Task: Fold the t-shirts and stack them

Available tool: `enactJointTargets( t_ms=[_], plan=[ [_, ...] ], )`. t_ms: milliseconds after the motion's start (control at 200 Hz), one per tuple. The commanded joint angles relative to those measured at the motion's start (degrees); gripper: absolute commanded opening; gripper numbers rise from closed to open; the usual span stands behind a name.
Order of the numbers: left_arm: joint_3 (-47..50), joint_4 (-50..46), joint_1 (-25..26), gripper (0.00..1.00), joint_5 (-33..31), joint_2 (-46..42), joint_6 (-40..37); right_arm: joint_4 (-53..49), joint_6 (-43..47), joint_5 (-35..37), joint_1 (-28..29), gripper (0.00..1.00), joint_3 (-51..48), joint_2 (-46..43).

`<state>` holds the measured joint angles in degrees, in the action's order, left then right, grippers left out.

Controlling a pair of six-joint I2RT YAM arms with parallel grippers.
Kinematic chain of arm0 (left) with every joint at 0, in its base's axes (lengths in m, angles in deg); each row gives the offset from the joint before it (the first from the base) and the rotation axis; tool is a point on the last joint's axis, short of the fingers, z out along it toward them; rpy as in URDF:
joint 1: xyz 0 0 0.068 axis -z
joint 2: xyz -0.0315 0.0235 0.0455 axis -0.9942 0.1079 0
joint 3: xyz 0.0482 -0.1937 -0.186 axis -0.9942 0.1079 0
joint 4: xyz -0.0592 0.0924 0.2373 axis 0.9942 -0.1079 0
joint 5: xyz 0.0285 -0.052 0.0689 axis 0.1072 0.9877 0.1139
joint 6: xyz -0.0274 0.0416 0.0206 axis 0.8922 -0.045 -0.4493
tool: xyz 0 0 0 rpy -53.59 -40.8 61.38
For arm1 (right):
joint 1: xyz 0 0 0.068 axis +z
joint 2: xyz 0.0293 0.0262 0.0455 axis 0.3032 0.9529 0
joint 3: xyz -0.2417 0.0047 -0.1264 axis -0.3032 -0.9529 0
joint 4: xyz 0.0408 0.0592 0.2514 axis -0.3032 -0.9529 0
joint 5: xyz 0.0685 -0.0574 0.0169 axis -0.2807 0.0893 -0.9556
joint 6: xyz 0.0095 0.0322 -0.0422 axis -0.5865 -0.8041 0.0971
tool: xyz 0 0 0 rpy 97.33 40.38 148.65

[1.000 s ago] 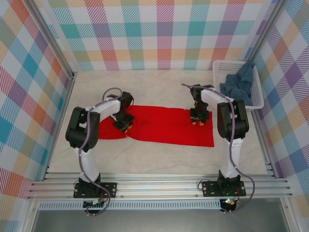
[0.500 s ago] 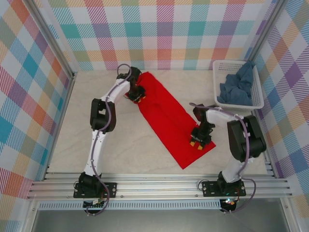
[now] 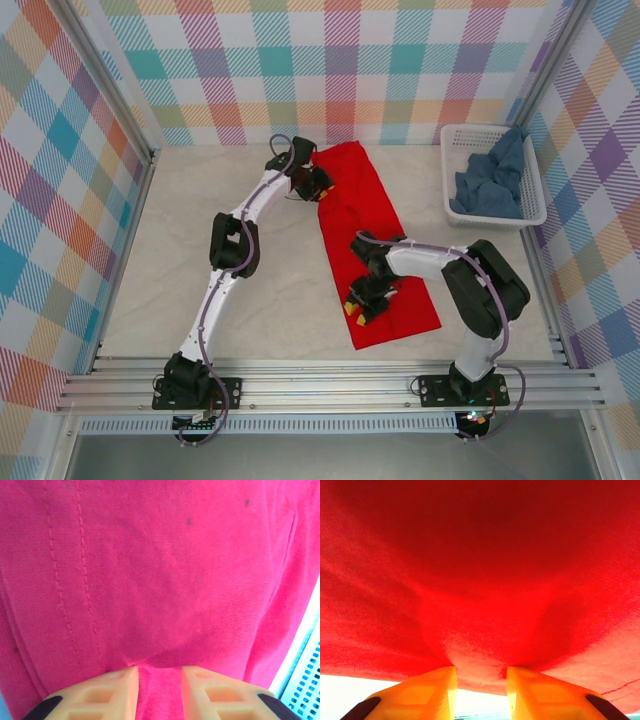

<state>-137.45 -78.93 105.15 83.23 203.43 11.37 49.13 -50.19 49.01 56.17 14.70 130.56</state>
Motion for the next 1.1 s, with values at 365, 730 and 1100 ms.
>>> enactJointTargets(
  t_ms=[365, 730, 1100],
  plan=[
    [13.2, -15.8, 2.5, 0.42, -17.8, -22.6, -2.1, -14.0, 33.7, 20.5, -9.1, 0.39, 8.4, -14.6],
    [31.8, -3.1, 14.2, 0.35, -9.5, -23.8, 12.2, -12.3, 53.8, 17.2, -19.3, 0.36, 4.7, -6.2],
    [50.2, -1.8, 7.8, 0.31, -15.5, -27.3, 9.3, -9.2, 45.2, 10.1, -7.7, 0.35, 4.7, 1.9]
  ],
)
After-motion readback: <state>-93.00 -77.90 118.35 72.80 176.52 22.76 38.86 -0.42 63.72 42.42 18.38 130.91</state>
